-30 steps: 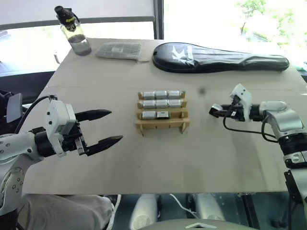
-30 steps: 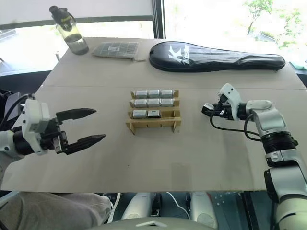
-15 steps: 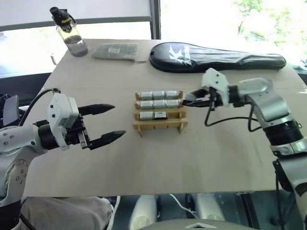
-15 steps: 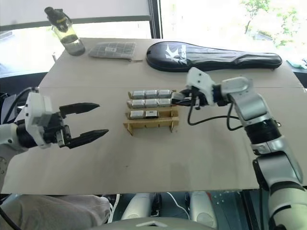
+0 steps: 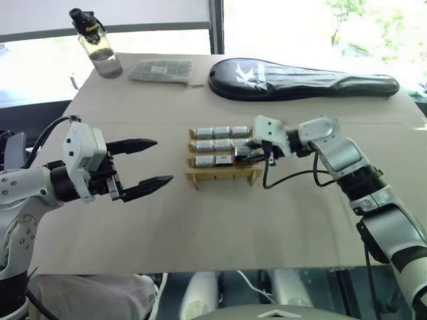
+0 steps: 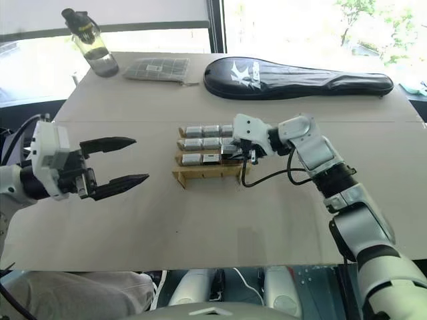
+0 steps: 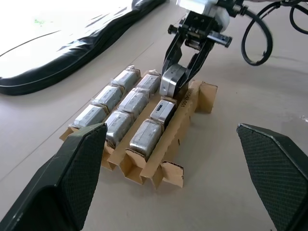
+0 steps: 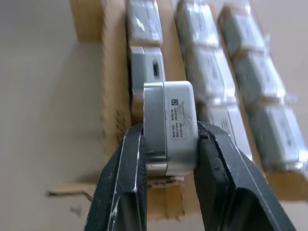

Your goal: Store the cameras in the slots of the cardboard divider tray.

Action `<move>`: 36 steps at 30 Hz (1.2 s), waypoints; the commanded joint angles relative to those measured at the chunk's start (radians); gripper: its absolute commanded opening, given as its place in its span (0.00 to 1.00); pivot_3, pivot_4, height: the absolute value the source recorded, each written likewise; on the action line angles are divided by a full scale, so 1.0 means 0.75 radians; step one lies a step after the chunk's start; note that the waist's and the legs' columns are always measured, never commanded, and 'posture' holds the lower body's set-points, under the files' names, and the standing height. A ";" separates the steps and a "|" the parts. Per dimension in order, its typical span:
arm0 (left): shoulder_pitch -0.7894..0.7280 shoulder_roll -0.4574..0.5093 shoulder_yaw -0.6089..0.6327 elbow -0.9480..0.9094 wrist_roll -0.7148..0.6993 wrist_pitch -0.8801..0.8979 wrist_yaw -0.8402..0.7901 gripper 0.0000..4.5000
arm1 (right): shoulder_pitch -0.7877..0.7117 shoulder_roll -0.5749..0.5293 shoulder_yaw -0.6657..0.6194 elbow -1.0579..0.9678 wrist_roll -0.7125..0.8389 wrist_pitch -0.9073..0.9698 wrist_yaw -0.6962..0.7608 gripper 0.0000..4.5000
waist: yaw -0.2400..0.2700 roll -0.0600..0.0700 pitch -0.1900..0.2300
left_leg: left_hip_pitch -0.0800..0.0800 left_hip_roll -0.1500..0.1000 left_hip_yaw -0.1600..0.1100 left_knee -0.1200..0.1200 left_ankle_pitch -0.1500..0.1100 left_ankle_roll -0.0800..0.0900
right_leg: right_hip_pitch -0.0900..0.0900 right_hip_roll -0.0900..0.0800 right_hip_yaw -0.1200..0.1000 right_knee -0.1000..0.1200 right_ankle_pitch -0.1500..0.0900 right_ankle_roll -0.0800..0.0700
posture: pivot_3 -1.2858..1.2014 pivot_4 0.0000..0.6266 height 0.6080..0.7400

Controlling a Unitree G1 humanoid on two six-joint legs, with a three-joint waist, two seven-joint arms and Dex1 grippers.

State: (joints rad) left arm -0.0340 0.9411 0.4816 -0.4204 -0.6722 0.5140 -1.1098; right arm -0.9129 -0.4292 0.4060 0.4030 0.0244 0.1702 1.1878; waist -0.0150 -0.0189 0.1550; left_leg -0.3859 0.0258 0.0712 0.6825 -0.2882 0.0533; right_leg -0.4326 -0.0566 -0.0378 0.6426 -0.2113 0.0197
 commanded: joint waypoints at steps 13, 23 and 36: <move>0.000 0.034 0.057 -0.028 -0.054 0.005 0.007 1.00 | -0.002 0.015 0.014 0.017 -0.026 -0.017 0.146 0.18 | 0.002 0.000 0.000 | 0.000 0.001 0.000 0.000 0.000 0.000 | 0.001 0.000 0.000 -0.001 0.000 0.000 | 0.52 0.24 1.00; 0.004 0.028 0.049 -0.033 -0.063 0.006 0.010 1.00 | 0.005 -0.002 -0.045 -0.032 0.035 0.068 0.182 0.92 | 0.002 0.000 0.000 | 0.001 0.001 0.000 -0.001 0.000 0.000 | 0.001 -0.001 0.000 -0.001 0.000 0.000 | 0.52 0.24 1.00; 0.309 -0.295 0.057 -0.254 -0.017 -0.134 0.225 1.00 | 0.507 -0.338 -0.482 -0.538 0.306 0.257 0.094 0.92 | 0.016 0.000 0.000 | -0.003 -0.002 -0.003 -0.004 -0.001 0.000 | 0.001 -0.013 -0.001 -0.005 0.000 0.000 | 0.52 0.24 1.00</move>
State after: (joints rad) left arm 0.1738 0.7450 0.5060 -0.5601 -0.6979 0.4590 -0.9847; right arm -0.5708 -0.6586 0.1303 0.0343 0.2218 0.3797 1.2901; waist -0.0033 -0.0188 0.1548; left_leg -0.3886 0.0234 0.0689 0.6797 -0.2892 0.0541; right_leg -0.4315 -0.0676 -0.0385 0.6375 -0.2113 0.0200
